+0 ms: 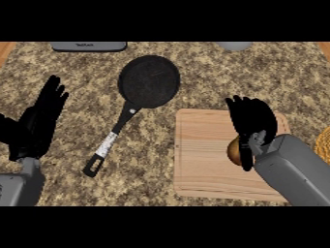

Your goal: Pick the pear from the cutting board and place it in the pan

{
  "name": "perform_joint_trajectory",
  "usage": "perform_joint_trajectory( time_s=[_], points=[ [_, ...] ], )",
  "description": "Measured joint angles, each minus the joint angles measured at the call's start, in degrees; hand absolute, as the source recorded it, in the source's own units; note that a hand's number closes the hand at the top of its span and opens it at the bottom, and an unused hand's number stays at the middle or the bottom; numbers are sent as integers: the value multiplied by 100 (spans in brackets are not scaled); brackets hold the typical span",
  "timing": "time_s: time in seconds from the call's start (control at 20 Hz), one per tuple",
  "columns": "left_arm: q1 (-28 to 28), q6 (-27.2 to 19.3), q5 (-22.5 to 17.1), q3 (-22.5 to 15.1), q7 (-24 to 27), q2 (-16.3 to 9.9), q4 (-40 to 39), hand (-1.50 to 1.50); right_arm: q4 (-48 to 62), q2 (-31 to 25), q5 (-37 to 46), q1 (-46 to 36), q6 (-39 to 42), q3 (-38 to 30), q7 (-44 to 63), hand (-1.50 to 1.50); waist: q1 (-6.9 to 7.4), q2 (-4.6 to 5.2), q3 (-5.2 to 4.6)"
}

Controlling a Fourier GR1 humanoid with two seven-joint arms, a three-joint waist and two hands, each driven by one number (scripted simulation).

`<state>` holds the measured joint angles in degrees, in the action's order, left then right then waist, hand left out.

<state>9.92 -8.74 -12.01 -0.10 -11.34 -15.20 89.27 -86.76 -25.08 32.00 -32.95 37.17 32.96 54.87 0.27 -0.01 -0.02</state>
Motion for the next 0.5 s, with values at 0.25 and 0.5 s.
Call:
perform_joint_trajectory(
  time_s=[0.25,0.5],
  points=[
    [11,2,76,47,-185,25,178,0,341,170,436,146,64,-184,-269,-150,-4,1,2],
    [16,102,134,105,-28,124,-16,0,787,347,822,206,103,-327,-539,-150,-3,5,1]
  ],
)
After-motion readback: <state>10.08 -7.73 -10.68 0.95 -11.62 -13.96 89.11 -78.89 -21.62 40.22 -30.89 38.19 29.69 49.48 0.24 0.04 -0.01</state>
